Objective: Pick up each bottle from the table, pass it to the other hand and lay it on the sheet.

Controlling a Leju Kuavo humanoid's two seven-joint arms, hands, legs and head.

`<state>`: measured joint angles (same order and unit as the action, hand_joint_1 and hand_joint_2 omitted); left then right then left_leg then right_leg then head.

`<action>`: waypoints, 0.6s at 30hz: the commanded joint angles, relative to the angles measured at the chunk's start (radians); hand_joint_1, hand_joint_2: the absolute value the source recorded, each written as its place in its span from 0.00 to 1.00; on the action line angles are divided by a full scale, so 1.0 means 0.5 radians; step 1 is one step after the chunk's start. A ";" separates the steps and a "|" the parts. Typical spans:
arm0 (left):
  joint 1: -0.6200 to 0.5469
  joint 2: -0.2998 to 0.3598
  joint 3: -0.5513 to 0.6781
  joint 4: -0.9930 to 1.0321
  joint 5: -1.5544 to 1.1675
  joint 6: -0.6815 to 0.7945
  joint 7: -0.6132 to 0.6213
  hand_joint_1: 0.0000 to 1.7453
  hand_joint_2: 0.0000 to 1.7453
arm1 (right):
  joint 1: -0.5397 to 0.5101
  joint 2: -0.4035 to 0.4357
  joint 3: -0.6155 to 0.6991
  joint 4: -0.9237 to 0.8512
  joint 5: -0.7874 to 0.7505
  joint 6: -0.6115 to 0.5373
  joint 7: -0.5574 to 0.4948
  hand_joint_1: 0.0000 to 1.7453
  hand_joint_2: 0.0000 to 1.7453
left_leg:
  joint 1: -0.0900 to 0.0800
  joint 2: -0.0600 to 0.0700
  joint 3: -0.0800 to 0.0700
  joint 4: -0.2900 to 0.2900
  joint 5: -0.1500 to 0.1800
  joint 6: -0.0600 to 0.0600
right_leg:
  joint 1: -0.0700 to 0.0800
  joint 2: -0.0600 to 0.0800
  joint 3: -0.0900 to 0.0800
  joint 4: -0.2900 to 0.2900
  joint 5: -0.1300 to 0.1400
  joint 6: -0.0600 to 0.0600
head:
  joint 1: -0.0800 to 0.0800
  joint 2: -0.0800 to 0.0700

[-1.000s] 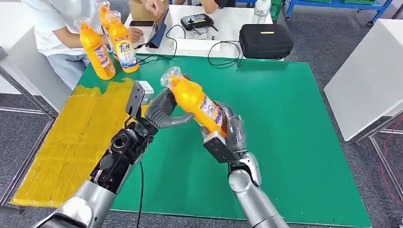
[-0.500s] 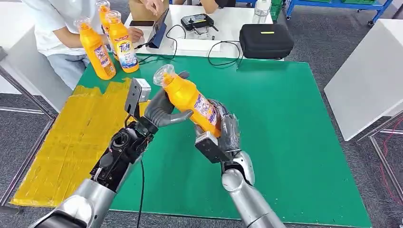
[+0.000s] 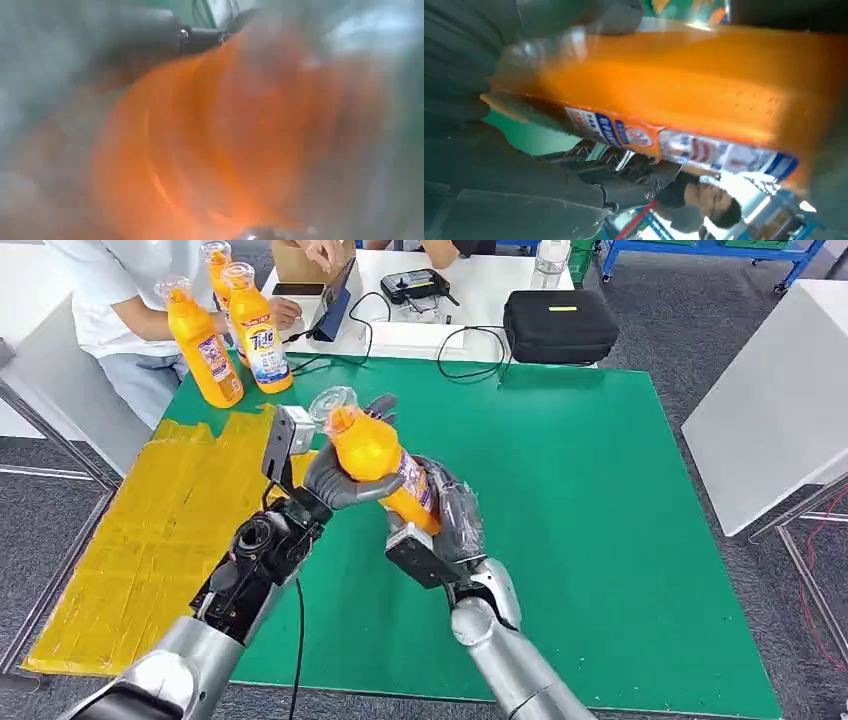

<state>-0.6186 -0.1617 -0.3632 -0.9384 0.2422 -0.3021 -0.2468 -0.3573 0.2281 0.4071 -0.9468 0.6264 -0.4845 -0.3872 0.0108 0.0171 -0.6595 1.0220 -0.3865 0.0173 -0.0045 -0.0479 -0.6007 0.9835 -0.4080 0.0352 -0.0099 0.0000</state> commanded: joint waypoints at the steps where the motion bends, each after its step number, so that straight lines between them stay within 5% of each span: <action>1: -0.111 -0.006 -0.041 0.156 0.036 0.027 -0.010 0.00 1.00 | -0.089 0.009 0.194 0.240 0.012 0.087 -0.002 1.00 1.00 | 0.000 -0.002 0.009 -0.001 -0.003 -0.001 | -0.001 0.006 0.009 -0.001 -0.003 -0.002 | 0.001 0.000; 2: -0.102 -0.009 -0.030 0.145 0.040 0.044 -0.013 0.00 1.00 | -0.086 0.008 0.201 0.239 0.009 0.085 0.005 1.00 1.00 | 0.000 -0.002 0.009 -0.001 -0.003 -0.001 | -0.001 0.008 0.009 -0.001 -0.003 -0.002 | 0.001 0.000; 3: -0.098 -0.013 -0.021 0.140 0.045 0.053 -0.014 0.16 1.00 | -0.085 0.007 0.203 0.239 0.006 0.083 0.008 1.00 1.00 | 0.000 -0.002 0.011 -0.001 -0.004 -0.001 | -0.001 0.009 0.011 -0.002 -0.004 -0.002 | 0.001 0.000; 4: -0.087 -0.023 0.003 0.126 0.062 0.078 -0.016 0.80 1.00 | -0.082 0.003 0.206 0.236 -0.007 0.080 0.012 1.00 1.00 | 0.000 -0.001 0.011 -0.001 -0.005 -0.001 | -0.001 0.010 0.011 -0.001 -0.004 -0.002 | 0.001 0.000; 5: -0.080 -0.028 0.015 0.119 0.074 0.087 -0.015 1.00 1.00 | -0.081 0.001 0.208 0.233 -0.013 0.078 0.012 1.00 1.00 | 0.000 -0.002 0.009 -0.001 -0.004 -0.001 | -0.001 0.007 0.010 -0.001 -0.004 -0.002 | 0.001 0.000; 18: -0.069 -0.029 0.029 0.116 0.094 0.109 -0.011 1.00 1.00 | -0.075 -0.007 0.196 0.219 -0.035 0.064 0.016 1.00 1.00 | 0.000 -0.002 0.004 -0.001 -0.001 -0.001 | 0.000 0.004 0.005 -0.001 -0.002 -0.001 | 0.001 0.000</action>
<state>-0.6024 -0.1625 -0.3605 -0.9300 0.2857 -0.2502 -0.2567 -0.3790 0.2335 0.4448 -0.8991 0.6031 -0.4700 -0.3731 0.0108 0.0170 -0.6596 1.0220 -0.3865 0.0173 -0.0045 -0.0480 -0.6009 0.9835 -0.4080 0.0351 -0.0095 0.0000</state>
